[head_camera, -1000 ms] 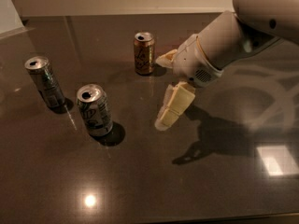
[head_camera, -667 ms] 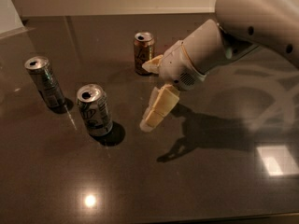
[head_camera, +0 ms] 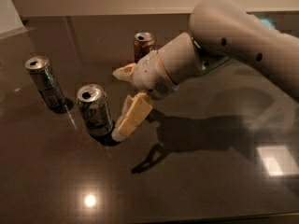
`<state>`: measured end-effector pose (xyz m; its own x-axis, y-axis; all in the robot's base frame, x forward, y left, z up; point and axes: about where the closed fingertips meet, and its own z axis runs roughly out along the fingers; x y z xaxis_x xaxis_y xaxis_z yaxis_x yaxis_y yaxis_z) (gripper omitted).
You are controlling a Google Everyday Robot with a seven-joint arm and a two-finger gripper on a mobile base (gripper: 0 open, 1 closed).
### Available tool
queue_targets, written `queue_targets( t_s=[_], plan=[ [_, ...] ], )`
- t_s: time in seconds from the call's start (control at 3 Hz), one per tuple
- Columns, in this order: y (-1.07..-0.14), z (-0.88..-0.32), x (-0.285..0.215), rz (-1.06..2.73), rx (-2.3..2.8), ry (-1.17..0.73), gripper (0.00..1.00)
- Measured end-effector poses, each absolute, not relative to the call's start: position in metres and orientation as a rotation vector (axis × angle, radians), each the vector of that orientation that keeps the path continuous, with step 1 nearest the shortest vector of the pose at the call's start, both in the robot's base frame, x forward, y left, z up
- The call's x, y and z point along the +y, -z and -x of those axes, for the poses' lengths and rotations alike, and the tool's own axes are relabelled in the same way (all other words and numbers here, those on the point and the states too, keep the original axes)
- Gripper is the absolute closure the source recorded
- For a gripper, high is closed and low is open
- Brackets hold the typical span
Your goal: Knock 7up can over
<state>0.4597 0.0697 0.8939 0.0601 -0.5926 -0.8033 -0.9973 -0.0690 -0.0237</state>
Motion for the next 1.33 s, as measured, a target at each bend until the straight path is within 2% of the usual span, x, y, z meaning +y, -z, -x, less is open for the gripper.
queue_targets(
  t_s=[0.67,1.0,1.33],
  plan=[
    [-0.892,-0.456,0.120,1.710,1.457,-0.898,0.00],
    [-0.891,-0.457,0.131,1.702,1.430,-0.905,0.18],
    [-0.893,-0.461,0.131,1.686,1.424,-0.902,0.41]
  ],
)
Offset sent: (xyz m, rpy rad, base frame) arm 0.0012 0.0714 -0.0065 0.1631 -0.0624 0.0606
